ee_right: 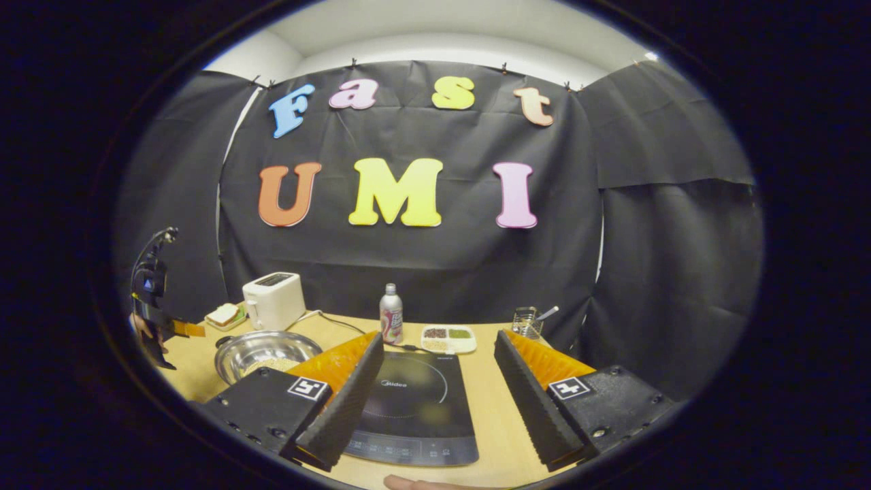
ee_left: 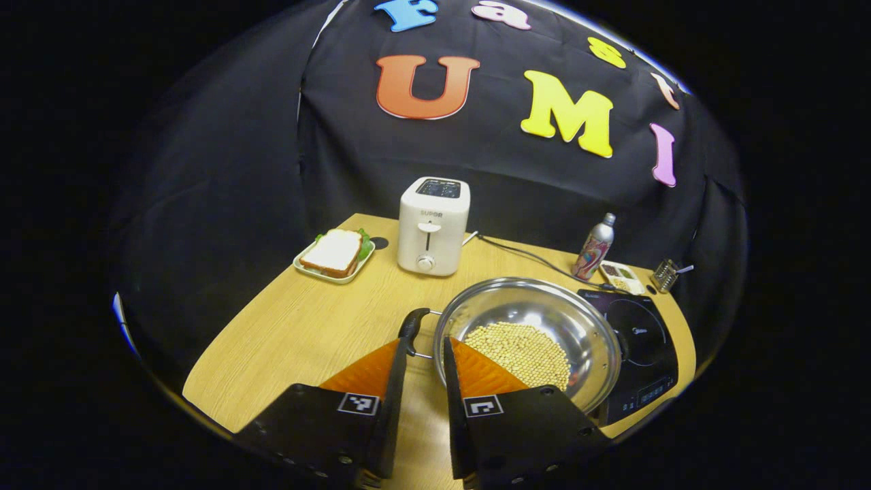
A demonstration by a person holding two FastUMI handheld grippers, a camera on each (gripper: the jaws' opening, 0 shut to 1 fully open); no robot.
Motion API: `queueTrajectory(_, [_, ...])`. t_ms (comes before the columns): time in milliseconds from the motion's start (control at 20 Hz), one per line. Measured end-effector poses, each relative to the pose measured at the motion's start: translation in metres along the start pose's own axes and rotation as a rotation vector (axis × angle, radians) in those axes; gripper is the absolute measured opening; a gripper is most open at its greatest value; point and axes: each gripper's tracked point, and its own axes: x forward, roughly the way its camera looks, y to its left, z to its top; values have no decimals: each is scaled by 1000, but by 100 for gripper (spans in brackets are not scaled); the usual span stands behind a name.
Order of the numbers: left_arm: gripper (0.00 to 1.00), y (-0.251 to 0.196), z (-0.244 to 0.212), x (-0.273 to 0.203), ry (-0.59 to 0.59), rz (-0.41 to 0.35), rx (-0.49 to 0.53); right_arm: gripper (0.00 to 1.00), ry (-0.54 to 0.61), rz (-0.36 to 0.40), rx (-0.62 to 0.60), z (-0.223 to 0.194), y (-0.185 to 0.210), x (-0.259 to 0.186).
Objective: First push the handle of the pot to place it horizontally, then grasp the pot with both hands and set it on the induction cooktop.
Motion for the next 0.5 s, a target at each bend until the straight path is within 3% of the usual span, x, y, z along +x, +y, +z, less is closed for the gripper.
queueTrajectory(50, [35, -3, 5, -4, -27, -13, -2, 100, 17, 8, -1, -6, 6, 5])
queueTrajectory(200, [62, -16, 17, -22, -88, -63, 2, 100, 60, 31, 0, -21, 28, 20])
queueTrajectory(300, [64, -27, 22, -34, -127, -107, 11, 100, 84, 44, 4, -29, 42, 32])
queueTrajectory(350, [73, -29, 23, -38, -141, -112, 14, 100, 101, 52, 7, -35, 49, 38])
queueTrajectory(400, [96, -32, 23, -41, -154, -120, 14, 100, 120, 63, 12, -40, 57, 44])
queueTrajectory(500, [95, -31, 26, -36, -159, -117, 21, 100, 151, 88, 23, -49, 74, 55])
